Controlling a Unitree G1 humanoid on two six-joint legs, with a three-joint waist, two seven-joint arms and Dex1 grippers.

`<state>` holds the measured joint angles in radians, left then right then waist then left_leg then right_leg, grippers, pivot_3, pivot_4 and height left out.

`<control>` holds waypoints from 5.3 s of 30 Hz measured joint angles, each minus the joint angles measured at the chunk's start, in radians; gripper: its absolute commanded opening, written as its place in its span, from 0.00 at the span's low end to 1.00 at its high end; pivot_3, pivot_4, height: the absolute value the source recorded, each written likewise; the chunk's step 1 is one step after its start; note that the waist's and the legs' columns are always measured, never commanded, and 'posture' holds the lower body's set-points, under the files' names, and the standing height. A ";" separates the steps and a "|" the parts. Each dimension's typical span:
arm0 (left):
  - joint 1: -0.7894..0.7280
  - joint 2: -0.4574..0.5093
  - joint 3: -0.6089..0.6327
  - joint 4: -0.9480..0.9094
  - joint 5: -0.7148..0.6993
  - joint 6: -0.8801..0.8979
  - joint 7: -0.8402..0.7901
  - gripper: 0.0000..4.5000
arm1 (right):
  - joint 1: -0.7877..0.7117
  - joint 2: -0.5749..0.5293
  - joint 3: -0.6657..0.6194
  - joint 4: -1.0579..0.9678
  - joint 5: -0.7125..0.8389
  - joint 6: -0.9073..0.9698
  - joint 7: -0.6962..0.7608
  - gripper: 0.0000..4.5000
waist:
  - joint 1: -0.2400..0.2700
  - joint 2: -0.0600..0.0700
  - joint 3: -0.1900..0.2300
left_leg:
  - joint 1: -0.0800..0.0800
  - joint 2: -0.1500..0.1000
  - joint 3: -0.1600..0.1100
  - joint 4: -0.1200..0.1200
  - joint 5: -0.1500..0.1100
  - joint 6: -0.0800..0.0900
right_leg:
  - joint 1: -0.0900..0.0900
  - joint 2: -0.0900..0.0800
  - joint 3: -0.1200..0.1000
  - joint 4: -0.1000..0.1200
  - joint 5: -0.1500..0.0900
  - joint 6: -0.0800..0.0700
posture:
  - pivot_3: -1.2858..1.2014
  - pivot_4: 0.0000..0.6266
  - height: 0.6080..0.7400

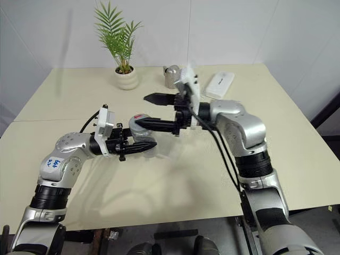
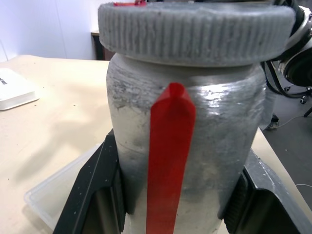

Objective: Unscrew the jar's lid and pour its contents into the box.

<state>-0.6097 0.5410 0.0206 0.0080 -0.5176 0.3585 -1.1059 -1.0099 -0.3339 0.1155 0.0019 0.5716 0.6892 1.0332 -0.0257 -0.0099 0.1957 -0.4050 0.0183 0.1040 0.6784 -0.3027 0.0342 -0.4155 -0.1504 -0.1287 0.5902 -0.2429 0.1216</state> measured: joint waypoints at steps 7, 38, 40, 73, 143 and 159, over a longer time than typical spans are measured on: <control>-0.007 -0.012 -0.006 0.005 0.009 0.000 0.000 0.44 | -0.002 0.038 0.083 0.000 -0.063 -0.009 -0.044 1.00 | -0.001 0.000 0.000 | 0.000 0.000 0.000 0.000 0.000 0.000 | 0.000 0.000 0.000 0.000 0.000 0.000 | 0.52 0.24 1.00; 0.001 -0.012 -0.003 -0.002 0.009 0.012 0.012 0.44 | 0.020 -0.029 0.026 0.036 -0.024 -0.011 0.048 1.00 | -0.001 0.000 0.000 | 0.000 0.000 0.001 0.000 0.000 0.001 | 0.000 0.000 0.000 0.000 0.000 0.000 | 0.52 0.24 1.00; 0.001 -0.011 -0.003 -0.002 0.009 0.012 0.011 0.44 | 0.020 -0.029 0.016 0.030 -0.003 -0.010 0.059 1.00 | -0.001 0.000 0.000 | 0.000 0.000 0.001 0.000 0.000 0.001 | 0.000 0.000 0.000 0.000 0.000 0.000 | 0.52 0.24 1.00; 0.010 -0.008 0.017 -0.025 0.000 0.013 0.018 0.44 | 0.000 0.068 0.004 0.046 0.037 0.041 -0.015 0.57 | -0.001 0.000 0.000 | 0.000 0.000 0.000 0.000 -0.001 0.000 | 0.000 0.000 0.000 0.000 0.000 0.000 | 0.52 0.24 1.00; -0.509 0.051 -0.610 0.643 1.565 -0.946 1.513 0.44 | 0.780 -0.420 -0.360 -0.446 0.153 -0.027 -0.258 0.99 | 0.055 0.000 0.000 | 0.000 0.000 0.008 0.002 -0.008 0.007 | 0.000 -0.001 0.003 -0.006 0.002 0.003 | 0.52 0.24 1.00; -0.617 0.011 -0.883 0.867 1.956 -0.716 2.010 0.44 | 0.809 -0.364 -0.362 -0.509 0.198 -0.014 -0.344 0.99 | 0.052 -0.001 0.000 | -0.001 0.000 0.011 0.003 -0.008 0.009 | -0.002 -0.001 0.004 -0.005 0.002 0.004 | 0.52 0.24 1.00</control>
<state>-1.2272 0.5519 -0.8626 0.8752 1.4388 -0.3577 0.9039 -0.2011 -0.6978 -0.2463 -0.5072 0.7694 0.6748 0.6893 0.0266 -0.0110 0.1960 -0.4065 0.0187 0.1145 0.6816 -0.3111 0.0430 -0.4174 -0.1514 -0.1246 0.5852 -0.2407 0.1253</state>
